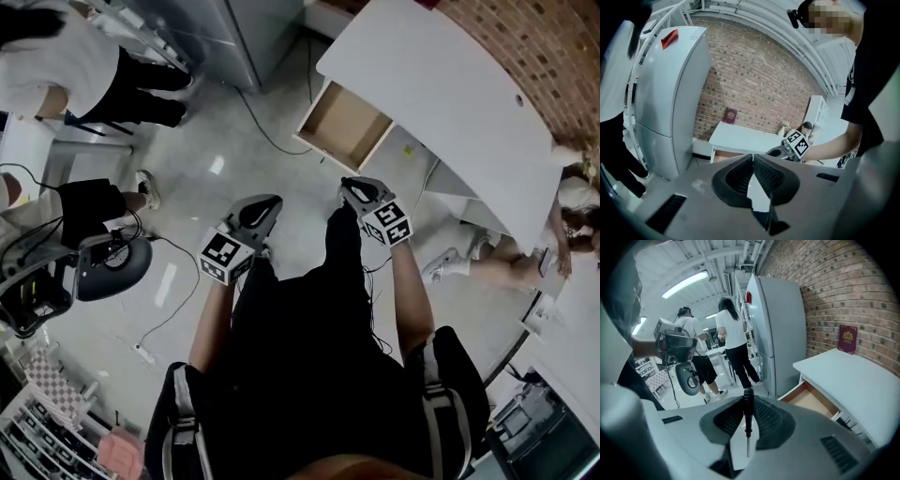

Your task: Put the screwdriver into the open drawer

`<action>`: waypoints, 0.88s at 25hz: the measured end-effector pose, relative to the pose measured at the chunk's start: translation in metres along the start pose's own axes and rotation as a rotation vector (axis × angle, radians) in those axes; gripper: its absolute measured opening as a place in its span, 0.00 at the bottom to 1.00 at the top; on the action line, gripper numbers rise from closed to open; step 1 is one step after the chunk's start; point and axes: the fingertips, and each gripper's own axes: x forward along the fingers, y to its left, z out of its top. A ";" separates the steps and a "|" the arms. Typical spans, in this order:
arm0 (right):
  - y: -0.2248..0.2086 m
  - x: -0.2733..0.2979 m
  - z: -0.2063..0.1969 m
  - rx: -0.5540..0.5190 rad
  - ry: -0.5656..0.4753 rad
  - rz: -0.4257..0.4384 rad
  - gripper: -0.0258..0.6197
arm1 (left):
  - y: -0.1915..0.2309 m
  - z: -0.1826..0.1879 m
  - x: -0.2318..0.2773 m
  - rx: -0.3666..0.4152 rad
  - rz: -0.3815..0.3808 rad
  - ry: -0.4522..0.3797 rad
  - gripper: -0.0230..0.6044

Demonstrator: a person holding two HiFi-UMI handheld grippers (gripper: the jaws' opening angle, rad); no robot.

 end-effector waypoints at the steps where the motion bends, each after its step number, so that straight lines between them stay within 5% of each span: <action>1: -0.009 0.003 -0.006 0.000 0.007 0.006 0.23 | -0.002 -0.004 0.003 -0.006 0.013 0.009 0.07; 8: -0.060 0.031 -0.046 0.010 0.071 0.029 0.23 | -0.004 -0.034 0.014 -0.073 0.096 0.059 0.07; 22: -0.136 0.133 -0.127 -0.051 0.318 0.025 0.23 | 0.014 -0.077 0.022 -0.158 0.140 0.102 0.07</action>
